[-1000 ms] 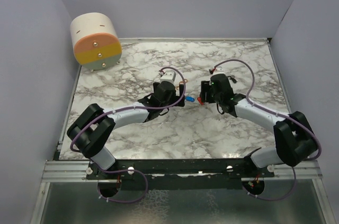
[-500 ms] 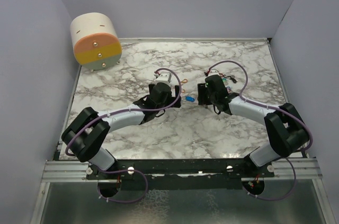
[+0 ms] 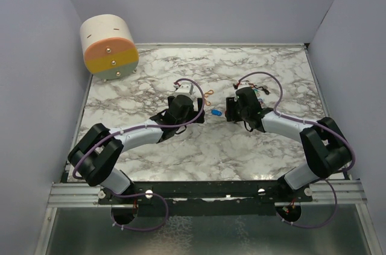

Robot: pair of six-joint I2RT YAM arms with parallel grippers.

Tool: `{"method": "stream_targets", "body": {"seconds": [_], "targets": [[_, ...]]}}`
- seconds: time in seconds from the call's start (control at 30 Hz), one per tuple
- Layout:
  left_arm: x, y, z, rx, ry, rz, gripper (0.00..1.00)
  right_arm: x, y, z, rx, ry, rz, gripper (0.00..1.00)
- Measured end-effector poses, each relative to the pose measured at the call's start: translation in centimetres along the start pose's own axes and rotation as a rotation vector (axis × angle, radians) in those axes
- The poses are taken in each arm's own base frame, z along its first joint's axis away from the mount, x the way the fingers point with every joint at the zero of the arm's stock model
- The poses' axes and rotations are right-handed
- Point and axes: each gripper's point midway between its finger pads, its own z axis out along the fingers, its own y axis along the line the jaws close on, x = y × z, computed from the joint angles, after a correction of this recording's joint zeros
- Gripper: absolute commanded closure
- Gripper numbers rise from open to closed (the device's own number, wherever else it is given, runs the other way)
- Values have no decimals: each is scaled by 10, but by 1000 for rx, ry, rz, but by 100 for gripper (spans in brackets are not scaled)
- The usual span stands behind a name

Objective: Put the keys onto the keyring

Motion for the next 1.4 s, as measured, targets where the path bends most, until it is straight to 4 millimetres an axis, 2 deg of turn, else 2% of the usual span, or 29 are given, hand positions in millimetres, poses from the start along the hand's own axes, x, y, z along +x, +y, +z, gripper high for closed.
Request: {"method": "stream_targets", "body": {"seconds": [0.43, 1.2, 1.4], "targets": [[-1, 2, 0, -3, -3, -3, 2, 13, -9, 9, -22, 43, 20, 51], [-2, 5, 1, -10, -3, -7, 2, 26, -1, 8, -79, 65, 23, 72], [-2, 5, 1, -10, -3, -7, 2, 28, -1, 7, -81, 69, 23, 82]]}}
